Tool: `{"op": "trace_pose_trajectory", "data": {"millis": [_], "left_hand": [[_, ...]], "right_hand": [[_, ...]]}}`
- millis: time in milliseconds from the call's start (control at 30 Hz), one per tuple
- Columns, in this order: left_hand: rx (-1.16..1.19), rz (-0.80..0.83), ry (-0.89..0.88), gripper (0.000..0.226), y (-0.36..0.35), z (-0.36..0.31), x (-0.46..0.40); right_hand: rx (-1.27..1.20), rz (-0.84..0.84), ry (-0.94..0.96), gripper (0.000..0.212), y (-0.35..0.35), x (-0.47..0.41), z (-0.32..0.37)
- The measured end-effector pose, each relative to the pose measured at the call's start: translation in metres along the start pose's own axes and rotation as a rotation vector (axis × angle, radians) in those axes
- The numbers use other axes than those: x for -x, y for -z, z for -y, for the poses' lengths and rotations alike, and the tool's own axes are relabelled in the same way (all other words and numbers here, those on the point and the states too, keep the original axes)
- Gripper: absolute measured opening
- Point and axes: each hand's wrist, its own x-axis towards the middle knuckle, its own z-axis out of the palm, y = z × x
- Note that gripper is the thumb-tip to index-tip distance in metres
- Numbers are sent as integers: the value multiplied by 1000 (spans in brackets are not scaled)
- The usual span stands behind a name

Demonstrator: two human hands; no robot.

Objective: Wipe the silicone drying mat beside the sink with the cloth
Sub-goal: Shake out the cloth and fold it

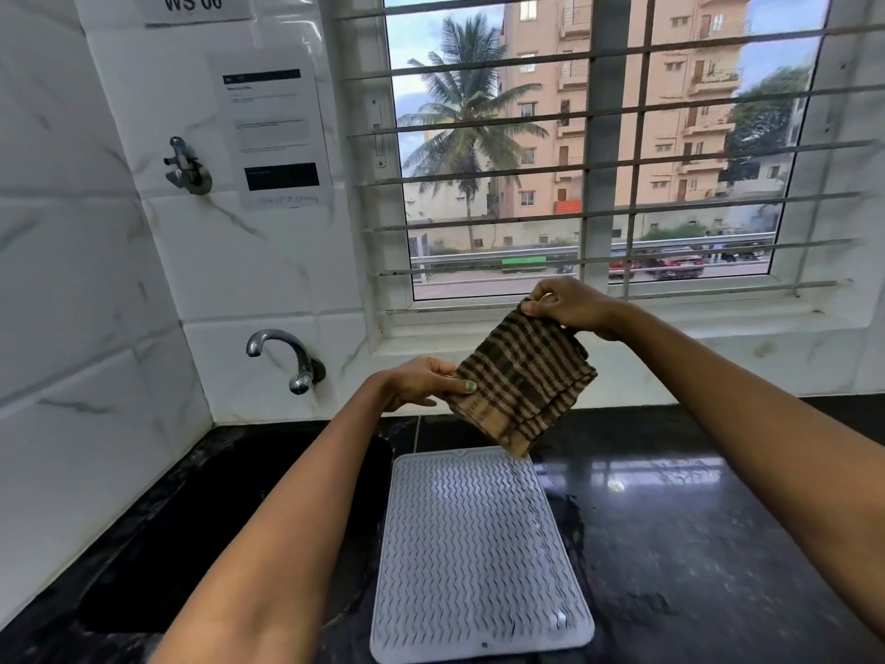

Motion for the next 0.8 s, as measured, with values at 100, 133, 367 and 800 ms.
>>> {"op": "trace_pose_trajectory", "data": {"millis": [100, 133, 367, 800], "left_hand": [[-37, -35, -15, 7, -5, 1, -2], [-59, -26, -14, 8, -10, 2, -5], [-200, 153, 55, 25, -76, 13, -21], [-312, 444, 270, 21, -206, -42, -16]], "right_hand": [[-19, 76, -115, 13, 5, 10, -23], [-24, 110, -165, 15, 5, 15, -33], [163, 423, -383, 19, 7, 52, -98], [298, 346, -299, 31, -2, 112, -204]]}}
